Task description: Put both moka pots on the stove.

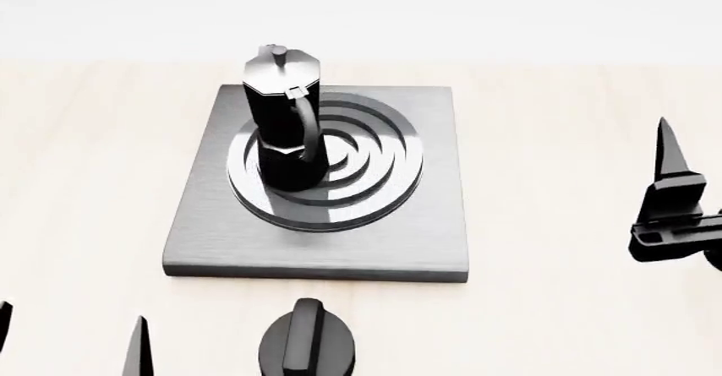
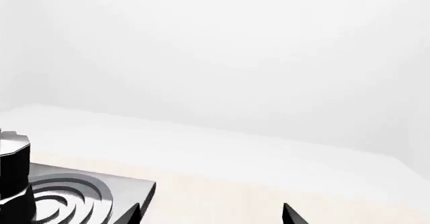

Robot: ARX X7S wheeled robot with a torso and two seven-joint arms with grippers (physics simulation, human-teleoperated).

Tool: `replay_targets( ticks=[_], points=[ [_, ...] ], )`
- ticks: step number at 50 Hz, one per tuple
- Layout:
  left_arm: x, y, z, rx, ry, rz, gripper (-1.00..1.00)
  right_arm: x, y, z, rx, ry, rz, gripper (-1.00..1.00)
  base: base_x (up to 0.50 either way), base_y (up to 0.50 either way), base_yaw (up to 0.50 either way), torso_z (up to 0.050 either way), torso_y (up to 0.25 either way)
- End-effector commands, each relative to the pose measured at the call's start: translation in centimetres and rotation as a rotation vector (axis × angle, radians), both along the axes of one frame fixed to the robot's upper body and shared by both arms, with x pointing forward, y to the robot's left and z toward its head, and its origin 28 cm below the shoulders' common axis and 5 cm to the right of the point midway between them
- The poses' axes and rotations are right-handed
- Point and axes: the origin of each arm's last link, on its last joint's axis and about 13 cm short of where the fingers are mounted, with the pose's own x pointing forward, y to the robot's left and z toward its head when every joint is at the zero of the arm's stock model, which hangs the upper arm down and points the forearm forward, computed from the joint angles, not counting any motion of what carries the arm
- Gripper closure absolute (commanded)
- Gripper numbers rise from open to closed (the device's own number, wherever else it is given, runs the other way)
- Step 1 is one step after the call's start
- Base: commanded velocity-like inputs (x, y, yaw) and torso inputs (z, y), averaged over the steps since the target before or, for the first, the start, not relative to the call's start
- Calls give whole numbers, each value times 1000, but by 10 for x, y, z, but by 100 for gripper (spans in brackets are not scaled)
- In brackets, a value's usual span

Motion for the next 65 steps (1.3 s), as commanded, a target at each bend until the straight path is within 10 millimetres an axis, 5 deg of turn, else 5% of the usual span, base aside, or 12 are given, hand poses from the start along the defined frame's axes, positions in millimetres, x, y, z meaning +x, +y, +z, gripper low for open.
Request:
replay_targets(
  ticks=[1, 30, 54, 65],
  points=[
    [0, 0, -1, 2, 4, -3, -100, -7, -36, 4, -15, 52, -130, -100, 0, 0, 0, 0, 0],
    [2, 0, -3, 0, 8, 3, -100, 55, -62, 23, -63, 259, -237, -100, 0, 0, 0, 0, 0],
    [3, 0, -4, 1, 12, 2, -100, 73, -77, 16, -77, 418, -273, -100, 0, 0, 0, 0, 0],
    [3, 0, -5, 0, 14, 1, -100, 64, -80, 12, -67, 484, -304, -100, 0, 0, 0, 0, 0]
  ],
)
